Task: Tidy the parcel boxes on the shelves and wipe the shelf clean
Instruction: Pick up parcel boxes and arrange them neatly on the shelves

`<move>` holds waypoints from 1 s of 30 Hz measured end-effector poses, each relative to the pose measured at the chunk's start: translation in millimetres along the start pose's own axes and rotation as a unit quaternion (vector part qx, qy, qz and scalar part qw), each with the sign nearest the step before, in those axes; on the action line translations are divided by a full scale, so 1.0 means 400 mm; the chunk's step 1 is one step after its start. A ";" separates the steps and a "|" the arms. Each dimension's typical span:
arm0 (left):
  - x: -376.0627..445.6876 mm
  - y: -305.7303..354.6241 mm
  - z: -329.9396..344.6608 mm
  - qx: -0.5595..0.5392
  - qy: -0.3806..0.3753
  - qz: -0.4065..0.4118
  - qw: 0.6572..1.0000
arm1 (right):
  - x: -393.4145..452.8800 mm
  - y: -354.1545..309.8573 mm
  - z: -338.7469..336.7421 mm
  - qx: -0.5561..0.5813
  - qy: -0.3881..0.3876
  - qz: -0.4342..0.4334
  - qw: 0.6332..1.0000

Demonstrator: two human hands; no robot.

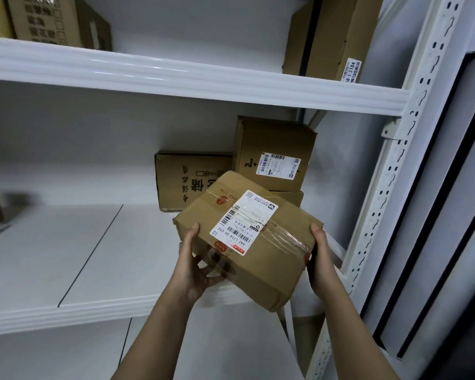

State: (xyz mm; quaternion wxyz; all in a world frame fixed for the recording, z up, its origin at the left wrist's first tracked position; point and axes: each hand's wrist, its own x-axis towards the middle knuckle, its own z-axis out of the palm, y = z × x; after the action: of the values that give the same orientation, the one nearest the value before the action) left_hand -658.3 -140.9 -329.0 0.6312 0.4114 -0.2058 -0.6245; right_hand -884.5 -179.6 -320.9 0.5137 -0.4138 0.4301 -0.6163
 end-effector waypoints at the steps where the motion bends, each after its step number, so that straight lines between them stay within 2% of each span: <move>1: 0.003 -0.004 -0.002 -0.002 0.009 0.014 1.000 | 0.006 0.003 0.005 -0.020 0.006 0.004 1.000; 5: -0.004 -0.003 -0.012 -0.017 0.048 0.130 0.990 | 0.008 0.022 0.056 -0.112 0.044 -0.034 0.992; 8: -0.023 0.003 -0.003 0.005 0.048 0.202 0.978 | 0.006 0.030 0.096 -0.153 0.059 -0.067 0.984; 12: -0.051 0.010 0.006 0.081 0.042 0.275 0.957 | 0.020 0.018 0.142 -0.112 0.041 0.011 0.993; 17: -0.063 0.024 0.006 0.210 0.008 0.335 0.919 | 0.025 0.022 0.124 0.006 0.041 0.074 0.996; 20: -0.063 0.025 0.001 0.241 -0.010 0.331 0.912 | 0.024 0.035 0.104 0.055 0.062 0.075 0.994; 25: -0.066 0.023 0.005 0.172 -0.019 0.256 0.951 | 0.018 0.044 0.075 0.109 0.093 0.062 0.988; 30: -0.043 0.032 -0.005 0.120 -0.007 0.196 0.973 | 0.031 0.055 0.042 0.134 0.117 0.066 0.982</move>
State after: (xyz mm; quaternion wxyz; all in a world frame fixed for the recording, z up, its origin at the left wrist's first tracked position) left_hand -651.2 -125.4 -315.6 0.6855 0.4317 -0.3603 -0.4625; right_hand -863.9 -196.1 -336.4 0.5504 -0.2370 0.4267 -0.6774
